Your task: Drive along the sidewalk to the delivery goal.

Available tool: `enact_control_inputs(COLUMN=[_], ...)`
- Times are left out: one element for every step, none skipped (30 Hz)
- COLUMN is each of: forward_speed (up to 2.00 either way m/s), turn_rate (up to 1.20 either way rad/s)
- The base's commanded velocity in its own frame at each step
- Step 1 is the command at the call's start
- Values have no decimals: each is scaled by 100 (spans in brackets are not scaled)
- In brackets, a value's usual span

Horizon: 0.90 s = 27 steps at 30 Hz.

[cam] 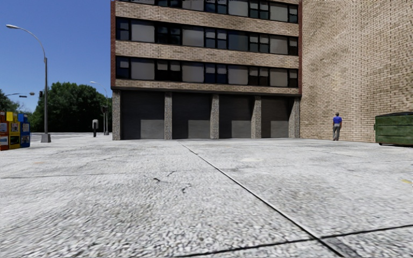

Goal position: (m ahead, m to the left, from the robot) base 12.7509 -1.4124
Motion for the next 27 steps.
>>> enact_control_inputs(forward_speed=[198,198,198,198,199,200,200,200,200,200,200,200,200,200,200,200,200,200,200,200,200,200,200,200,200,200,200], turn_rate=[-49,-49,-49,-49,-49,-49,-49,-49,-49,-49,-49,-49,-49,-49,-49,-49,-49,-49,-46,-46,-34,-6,0,0,0,0,0])
